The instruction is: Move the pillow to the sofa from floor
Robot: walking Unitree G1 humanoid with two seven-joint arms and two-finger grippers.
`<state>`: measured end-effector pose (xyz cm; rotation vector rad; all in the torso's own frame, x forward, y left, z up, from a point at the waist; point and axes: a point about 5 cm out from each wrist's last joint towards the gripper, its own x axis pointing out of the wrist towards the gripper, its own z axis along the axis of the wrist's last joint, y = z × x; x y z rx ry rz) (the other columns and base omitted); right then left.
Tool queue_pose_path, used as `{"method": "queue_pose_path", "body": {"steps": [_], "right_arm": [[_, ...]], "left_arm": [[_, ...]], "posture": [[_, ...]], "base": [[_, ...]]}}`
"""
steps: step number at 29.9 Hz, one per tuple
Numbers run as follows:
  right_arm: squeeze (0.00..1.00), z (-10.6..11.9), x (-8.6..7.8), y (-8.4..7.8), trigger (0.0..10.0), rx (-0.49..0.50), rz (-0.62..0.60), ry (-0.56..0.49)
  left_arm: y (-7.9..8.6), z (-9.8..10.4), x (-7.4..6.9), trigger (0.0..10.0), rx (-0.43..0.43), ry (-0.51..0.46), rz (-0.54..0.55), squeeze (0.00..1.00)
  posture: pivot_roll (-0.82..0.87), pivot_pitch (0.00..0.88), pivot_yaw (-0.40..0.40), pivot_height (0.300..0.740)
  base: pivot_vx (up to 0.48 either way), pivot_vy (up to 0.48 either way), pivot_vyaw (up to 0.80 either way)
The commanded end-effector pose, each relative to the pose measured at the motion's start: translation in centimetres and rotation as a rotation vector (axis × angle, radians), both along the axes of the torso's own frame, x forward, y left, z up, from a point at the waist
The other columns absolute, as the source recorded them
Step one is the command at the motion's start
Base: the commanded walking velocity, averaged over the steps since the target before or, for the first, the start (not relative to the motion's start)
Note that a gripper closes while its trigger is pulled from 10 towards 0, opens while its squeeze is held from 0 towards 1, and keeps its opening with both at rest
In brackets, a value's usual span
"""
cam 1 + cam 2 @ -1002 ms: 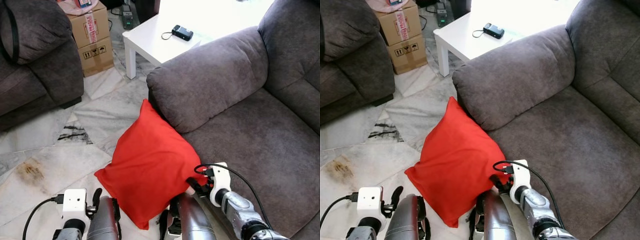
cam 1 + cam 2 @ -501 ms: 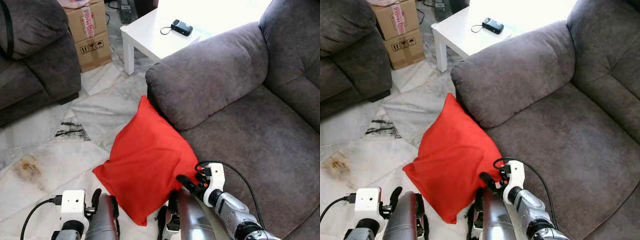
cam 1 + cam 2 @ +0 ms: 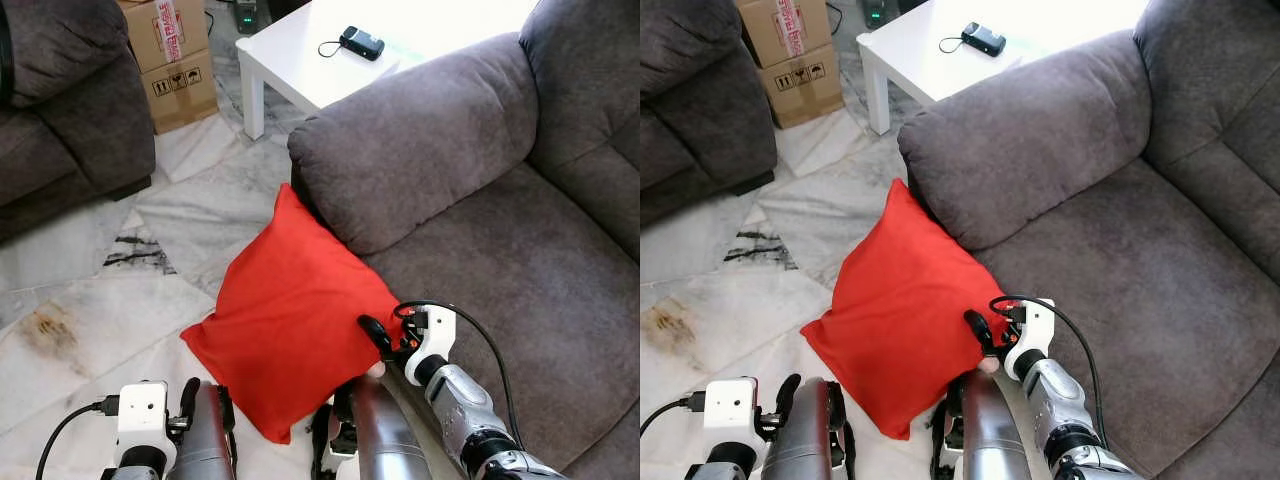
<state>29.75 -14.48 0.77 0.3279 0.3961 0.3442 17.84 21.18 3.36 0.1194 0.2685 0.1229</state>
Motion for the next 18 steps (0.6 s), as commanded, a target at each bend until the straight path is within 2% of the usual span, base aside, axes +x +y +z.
{"method": "queue_pose_path", "body": {"steps": [1,4,7,11,14,18], "right_arm": [[0.00,-1.7,-1.6,-0.4,10.0,-0.063,-0.002,0.072],[0.00,-2.5,-2.1,-0.8,10.0,-0.126,-0.038,0.121],[0.00,-2.8,-2.4,-1.0,10.0,-0.133,-0.059,0.150],[0.00,-3.0,-2.6,-0.9,10.0,-0.067,-0.094,0.156],[0.00,-2.6,-2.3,-1.0,10.0,0.027,-0.143,0.149],[0.00,-2.2,-1.9,-0.9,10.0,0.067,-0.151,0.121]], "left_arm": [[-0.4,-0.8,-1.1,10.0,-0.003,0.056,-0.009,0.00],[-0.3,-0.8,-1.4,10.0,0.003,0.068,-0.008,0.00],[-0.4,-0.9,-1.6,10.0,0.003,0.076,-0.019,0.00],[-0.6,-0.8,-1.8,10.0,0.002,0.080,-0.027,0.00],[-0.6,-0.8,-1.8,10.0,0.001,0.081,-0.026,0.00],[-0.7,-0.8,-1.9,10.0,0.000,0.086,-0.027,0.00]], "posture": [[0.16,0.419,-0.188,0.638],[0.15,0.425,-0.184,0.638],[0.15,0.427,-0.183,0.638],[0.15,0.439,-0.177,0.638],[0.15,0.443,-0.177,0.638],[0.15,0.447,-0.177,0.638]], "base": [[0.000,0.000,0.00],[0.000,0.000,0.00],[0.000,0.000,0.00],[0.000,0.000,0.00],[0.000,0.000,0.00],[0.000,0.000,0.00]]}}
